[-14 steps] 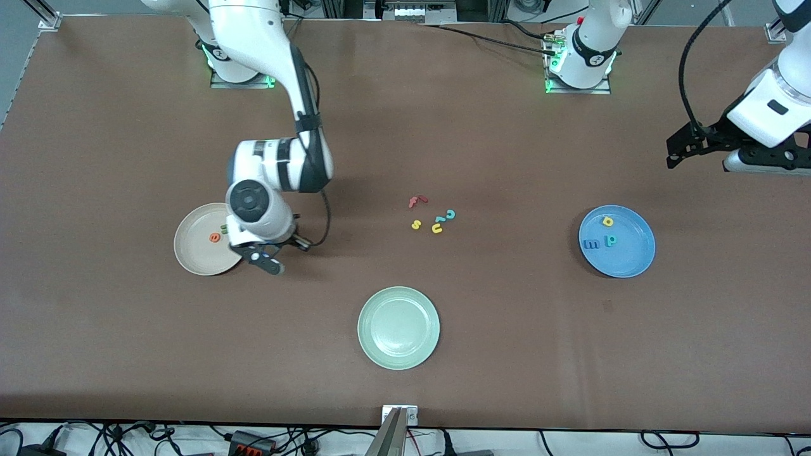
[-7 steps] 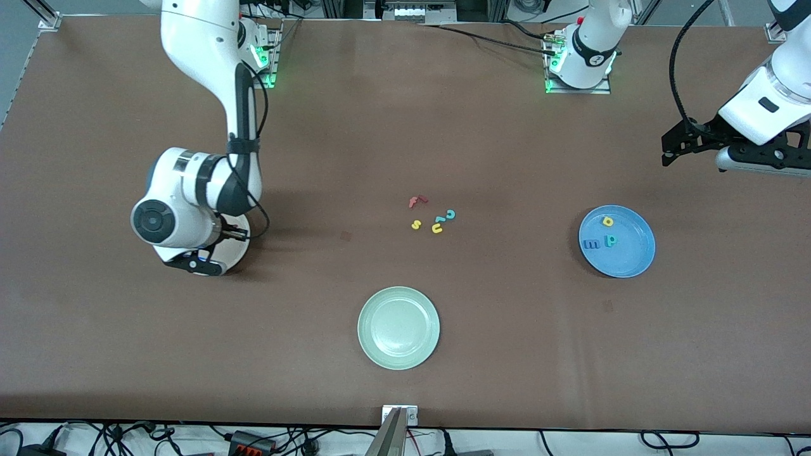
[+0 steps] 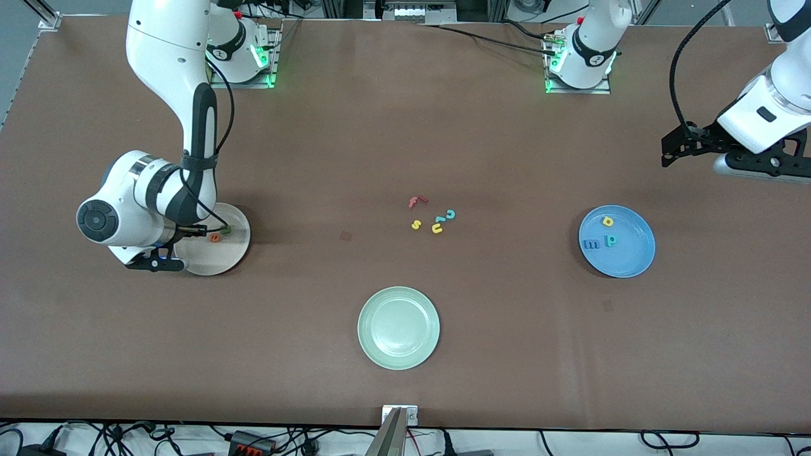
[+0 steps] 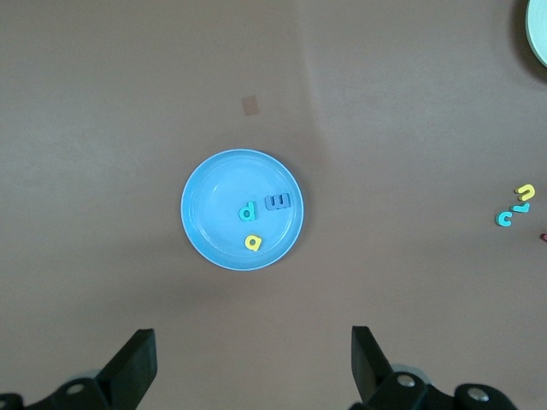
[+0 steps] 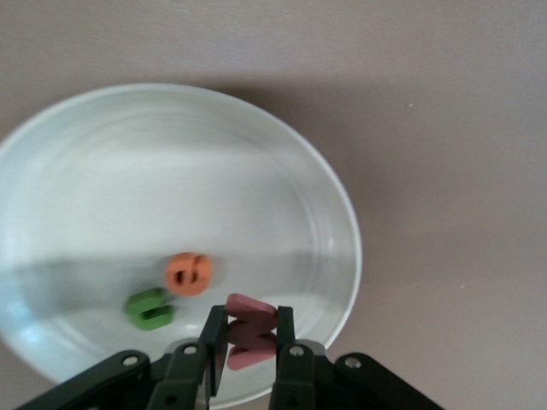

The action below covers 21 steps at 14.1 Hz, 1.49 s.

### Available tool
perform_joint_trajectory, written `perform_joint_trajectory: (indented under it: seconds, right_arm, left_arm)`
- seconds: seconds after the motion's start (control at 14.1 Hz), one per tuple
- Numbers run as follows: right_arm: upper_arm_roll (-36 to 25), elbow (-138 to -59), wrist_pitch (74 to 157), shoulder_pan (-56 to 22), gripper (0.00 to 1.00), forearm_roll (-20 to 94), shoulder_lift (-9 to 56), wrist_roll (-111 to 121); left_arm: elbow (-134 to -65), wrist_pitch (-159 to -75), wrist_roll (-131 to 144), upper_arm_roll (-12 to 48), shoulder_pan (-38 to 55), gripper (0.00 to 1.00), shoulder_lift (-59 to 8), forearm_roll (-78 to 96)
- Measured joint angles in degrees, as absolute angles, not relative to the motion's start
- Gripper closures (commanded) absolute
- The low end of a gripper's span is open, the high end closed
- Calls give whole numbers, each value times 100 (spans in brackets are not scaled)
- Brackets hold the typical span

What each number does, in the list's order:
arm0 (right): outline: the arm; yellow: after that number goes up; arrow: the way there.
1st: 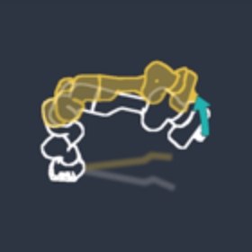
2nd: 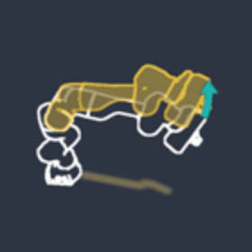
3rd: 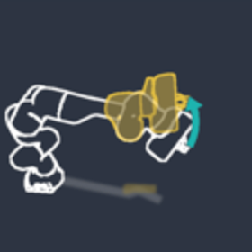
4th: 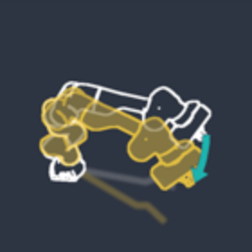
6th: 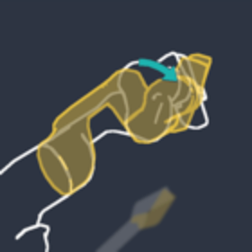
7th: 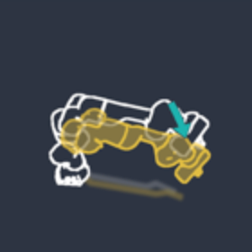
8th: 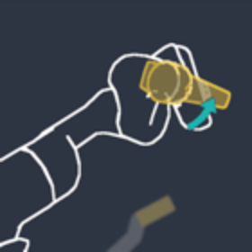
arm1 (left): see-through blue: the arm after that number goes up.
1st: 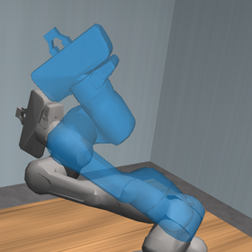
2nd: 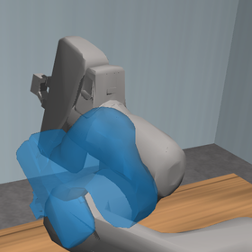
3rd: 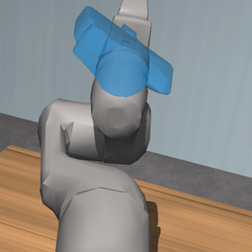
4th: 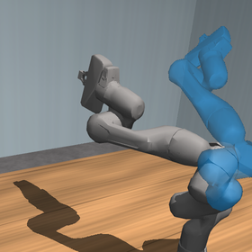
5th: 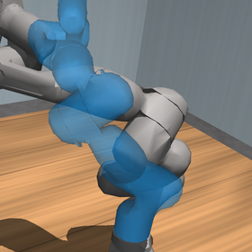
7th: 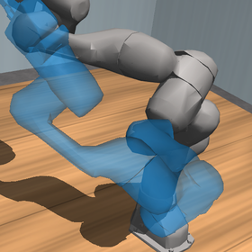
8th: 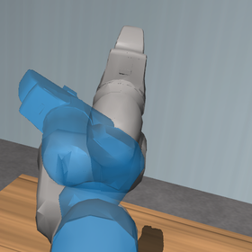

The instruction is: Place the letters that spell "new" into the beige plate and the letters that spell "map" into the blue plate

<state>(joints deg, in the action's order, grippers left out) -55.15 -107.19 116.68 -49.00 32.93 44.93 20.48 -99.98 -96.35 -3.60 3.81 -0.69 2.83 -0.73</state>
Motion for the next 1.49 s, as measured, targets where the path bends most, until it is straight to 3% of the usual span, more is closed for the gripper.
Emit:
perform_joint_trajectory:
  seconds: [0.07,0.85,1.21,1.35,1.49]
  right_arm:
    - [-5464,-10765,11760,-4860,0,3293,4507,2100]
    - [-5546,-10363,11833,-4791,0,3535,4497,2107]
    - [-5487,-9664,11553,-4747,0,3553,4351,1845]
    - [-5030,-9439,11522,-4503,0,3153,3990,1196]
    - [-4129,-9272,11516,-3904,0,2303,3386,462]
  left_arm:
    - [-9992,-9634,-363,388,-67,0,283,-71]
    - [-9979,-9633,-373,405,-45,0,281,-56]
    - [-9976,-9633,-373,407,-32,0,280,-56]
    - [-9975,-9633,-373,408,-26,0,280,-56]
    - [-9975,-9631,-373,409,-21,0,279,-56]
